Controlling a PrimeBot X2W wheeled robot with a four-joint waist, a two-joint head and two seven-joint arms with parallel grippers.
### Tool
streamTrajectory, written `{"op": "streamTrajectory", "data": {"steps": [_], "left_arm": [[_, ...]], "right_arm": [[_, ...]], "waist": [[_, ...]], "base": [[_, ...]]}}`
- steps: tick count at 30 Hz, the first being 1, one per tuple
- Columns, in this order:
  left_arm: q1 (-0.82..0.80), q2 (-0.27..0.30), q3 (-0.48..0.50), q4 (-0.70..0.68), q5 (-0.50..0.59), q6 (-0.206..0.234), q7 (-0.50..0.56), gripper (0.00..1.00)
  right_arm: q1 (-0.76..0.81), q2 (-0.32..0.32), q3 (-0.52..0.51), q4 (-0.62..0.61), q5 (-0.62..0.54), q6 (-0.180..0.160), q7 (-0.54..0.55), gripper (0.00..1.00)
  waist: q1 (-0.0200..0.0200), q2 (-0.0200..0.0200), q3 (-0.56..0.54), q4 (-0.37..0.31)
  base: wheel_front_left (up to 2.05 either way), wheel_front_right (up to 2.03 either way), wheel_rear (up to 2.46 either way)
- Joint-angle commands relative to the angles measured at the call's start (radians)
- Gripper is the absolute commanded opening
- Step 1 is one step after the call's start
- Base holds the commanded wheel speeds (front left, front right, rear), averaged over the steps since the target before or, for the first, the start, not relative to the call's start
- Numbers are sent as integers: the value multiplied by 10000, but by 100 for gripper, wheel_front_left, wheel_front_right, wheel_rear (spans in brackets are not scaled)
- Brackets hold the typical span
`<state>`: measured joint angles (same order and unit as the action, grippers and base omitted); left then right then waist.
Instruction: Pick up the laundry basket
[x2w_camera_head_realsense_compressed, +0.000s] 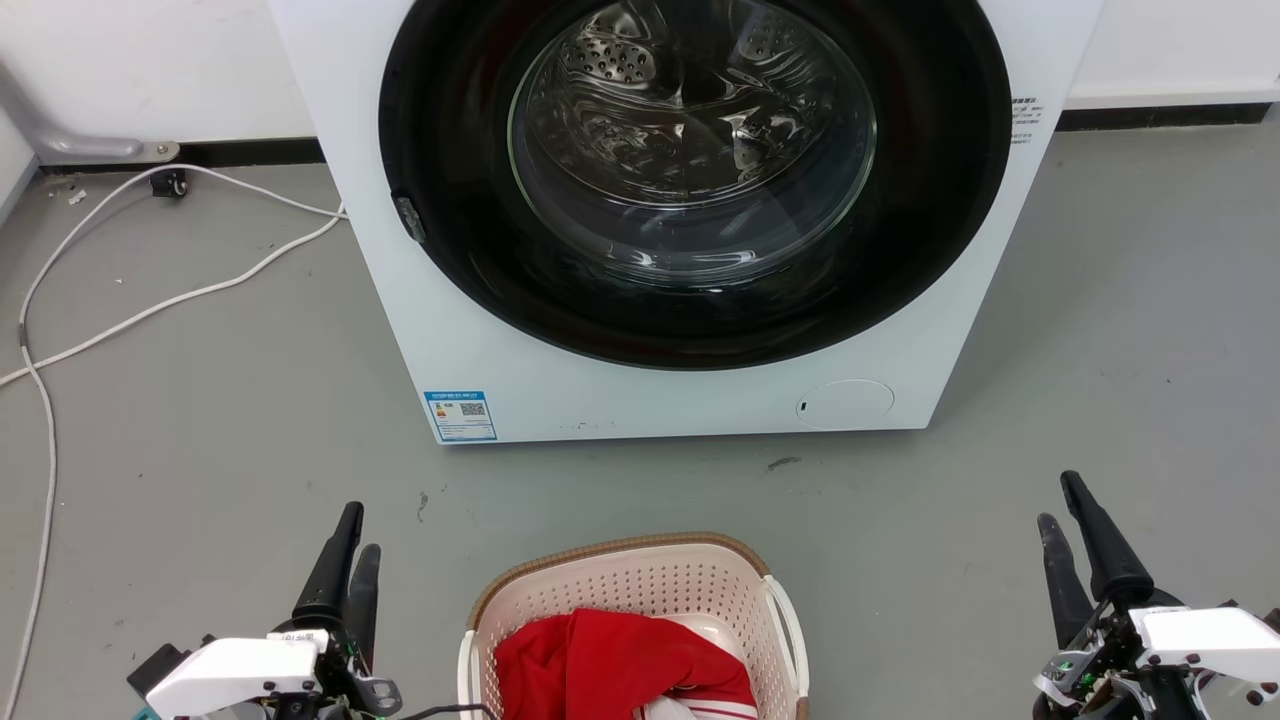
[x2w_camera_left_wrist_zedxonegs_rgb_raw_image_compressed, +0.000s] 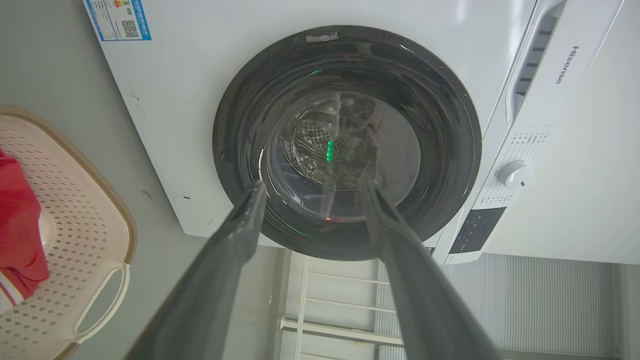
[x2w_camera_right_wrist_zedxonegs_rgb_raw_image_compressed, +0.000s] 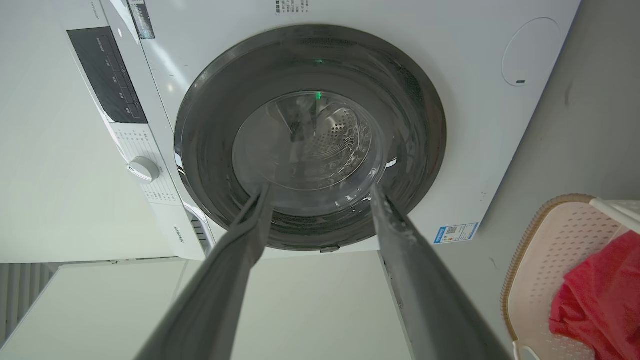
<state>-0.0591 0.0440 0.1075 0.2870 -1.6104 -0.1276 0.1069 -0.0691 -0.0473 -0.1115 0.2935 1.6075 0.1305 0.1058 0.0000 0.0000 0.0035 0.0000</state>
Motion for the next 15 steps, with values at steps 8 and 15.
{"op": "streamTrajectory", "data": {"steps": [8, 15], "left_arm": [[-186, 32, 139, -550, 1132, -1, -462, 100], [-150, 37, 59, -1038, 2494, 215, -786, 100]], "right_arm": [[-97, -15, -43, -548, -1320, 2, -447, 100], [-9, -18, 62, -1132, -2970, 2, -770, 100]], "waist": [[0, 0, 22, 1], [0, 0, 46, 3]], "base": [[0, 0, 0], [0, 0, 0]]}}
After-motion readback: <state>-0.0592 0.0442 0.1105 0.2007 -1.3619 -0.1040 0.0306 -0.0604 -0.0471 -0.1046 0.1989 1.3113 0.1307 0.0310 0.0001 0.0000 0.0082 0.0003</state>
